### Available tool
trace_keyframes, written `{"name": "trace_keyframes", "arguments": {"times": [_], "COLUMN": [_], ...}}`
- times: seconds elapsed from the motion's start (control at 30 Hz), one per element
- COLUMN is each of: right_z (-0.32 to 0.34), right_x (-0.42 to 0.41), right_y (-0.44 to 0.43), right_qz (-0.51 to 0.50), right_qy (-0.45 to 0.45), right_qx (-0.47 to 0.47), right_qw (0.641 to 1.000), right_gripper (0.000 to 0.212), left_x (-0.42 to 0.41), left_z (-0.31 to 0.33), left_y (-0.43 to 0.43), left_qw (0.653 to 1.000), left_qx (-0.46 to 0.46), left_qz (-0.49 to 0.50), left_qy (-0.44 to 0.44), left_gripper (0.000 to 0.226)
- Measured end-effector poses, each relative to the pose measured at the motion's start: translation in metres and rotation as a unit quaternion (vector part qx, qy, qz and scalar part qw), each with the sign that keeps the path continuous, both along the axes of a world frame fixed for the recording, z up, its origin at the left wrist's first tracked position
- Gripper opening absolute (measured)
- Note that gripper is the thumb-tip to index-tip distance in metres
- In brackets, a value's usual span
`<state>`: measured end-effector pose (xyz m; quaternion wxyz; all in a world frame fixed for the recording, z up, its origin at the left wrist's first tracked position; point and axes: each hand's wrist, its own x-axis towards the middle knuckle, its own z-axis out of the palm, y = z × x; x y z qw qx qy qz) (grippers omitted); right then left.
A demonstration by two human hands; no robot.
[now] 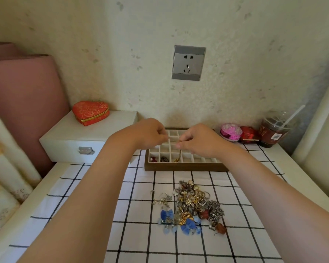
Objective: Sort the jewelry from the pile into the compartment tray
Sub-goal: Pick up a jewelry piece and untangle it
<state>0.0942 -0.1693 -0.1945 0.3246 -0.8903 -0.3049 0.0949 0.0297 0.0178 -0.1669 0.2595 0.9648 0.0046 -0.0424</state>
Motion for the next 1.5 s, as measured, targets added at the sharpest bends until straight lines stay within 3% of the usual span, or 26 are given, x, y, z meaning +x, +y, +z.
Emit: {"name": "trace_keyframes", "arguments": {"times": [0.1, 0.2, 0.4, 0.7, 1.03, 1.2, 1.37, 1.5], "right_z": [-0.01, -0.017, -0.008, -0.012, -0.013, -0.016, -0.009, -0.01], "right_x": [0.0, -0.001, 0.003, 0.008, -0.004, -0.014, -0.005, -0.011], "right_y": [0.002, 0.003, -0.005, -0.011, -0.006, 0.002, -0.012, -0.011], "right_qz": [0.003, 0.029, 0.023, 0.01, 0.063, 0.09, 0.034, 0.06], "right_qy": [0.003, 0.0, 0.017, 0.014, -0.017, -0.037, -0.045, -0.043], "right_qx": [-0.016, -0.051, -0.042, -0.053, -0.151, -0.186, -0.136, -0.147], "right_qw": [1.0, 0.998, 0.999, 0.998, 0.986, 0.978, 0.989, 0.986], "right_gripper": [0.012, 0.012, 0.028, 0.019, 0.035, 0.053, 0.05, 0.044], "left_x": [-0.003, -0.006, -0.002, 0.008, -0.01, -0.018, -0.019, -0.018], "left_z": [-0.002, -0.003, -0.024, -0.05, -0.058, -0.063, -0.073, -0.078], "left_y": [0.009, 0.009, -0.019, -0.022, -0.008, -0.008, -0.013, -0.016], "left_qw": [0.999, 0.999, 0.995, 0.985, 0.994, 0.994, 0.985, 0.978], "left_qx": [0.042, 0.035, -0.073, -0.156, 0.072, 0.074, 0.14, 0.163], "left_qz": [0.011, 0.026, -0.018, -0.036, -0.037, -0.058, -0.071, -0.078], "left_qy": [0.025, -0.008, -0.06, -0.067, -0.075, -0.057, -0.077, -0.103], "left_gripper": [0.012, 0.007, 0.011, 0.023, 0.02, 0.034, 0.045, 0.045]}}
